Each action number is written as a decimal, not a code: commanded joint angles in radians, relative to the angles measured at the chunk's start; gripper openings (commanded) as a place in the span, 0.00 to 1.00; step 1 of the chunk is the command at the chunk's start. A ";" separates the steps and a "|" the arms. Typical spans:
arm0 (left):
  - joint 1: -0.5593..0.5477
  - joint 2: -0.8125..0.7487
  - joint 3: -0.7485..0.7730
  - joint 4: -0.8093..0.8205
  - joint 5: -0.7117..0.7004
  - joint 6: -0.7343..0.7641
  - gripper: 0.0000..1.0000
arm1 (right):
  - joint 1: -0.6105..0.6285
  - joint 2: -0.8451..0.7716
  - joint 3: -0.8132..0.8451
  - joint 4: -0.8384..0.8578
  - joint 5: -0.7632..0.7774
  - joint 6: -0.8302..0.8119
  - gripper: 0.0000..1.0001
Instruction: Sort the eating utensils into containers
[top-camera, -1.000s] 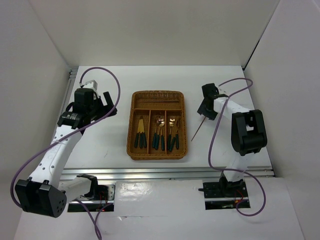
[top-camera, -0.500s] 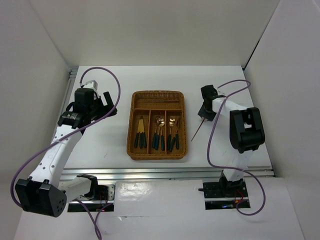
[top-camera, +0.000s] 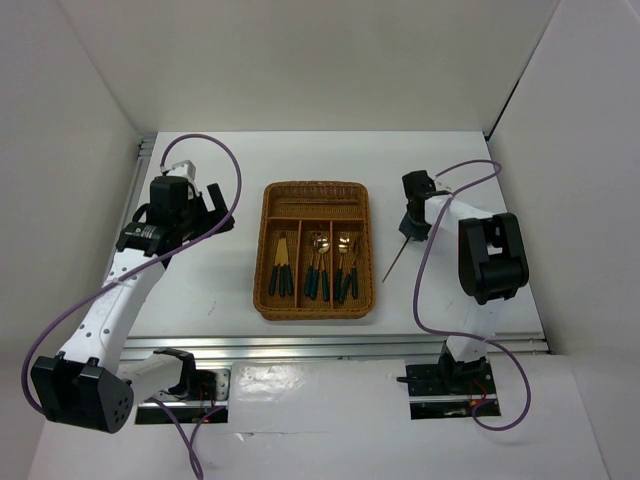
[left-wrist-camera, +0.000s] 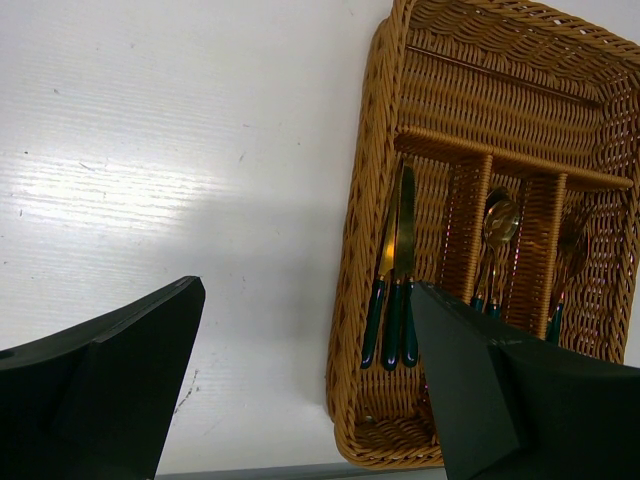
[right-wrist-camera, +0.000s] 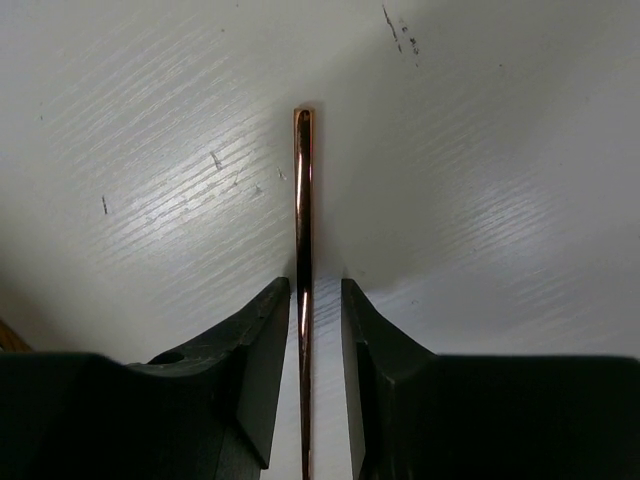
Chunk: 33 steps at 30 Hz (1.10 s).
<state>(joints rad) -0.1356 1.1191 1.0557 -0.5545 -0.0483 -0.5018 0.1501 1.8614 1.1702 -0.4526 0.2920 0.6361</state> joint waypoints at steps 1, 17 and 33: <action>-0.004 0.001 0.024 0.016 -0.013 0.005 1.00 | -0.011 0.036 0.000 0.032 0.018 -0.003 0.34; -0.004 0.001 0.024 0.016 -0.022 0.005 1.00 | -0.020 0.075 0.062 -0.043 0.056 0.026 0.16; -0.004 -0.027 0.024 0.007 -0.032 0.005 1.00 | -0.020 -0.318 0.173 -0.074 0.065 0.036 0.11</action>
<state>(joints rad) -0.1356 1.1191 1.0557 -0.5583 -0.0750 -0.5018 0.1368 1.6291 1.2728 -0.5396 0.3317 0.6647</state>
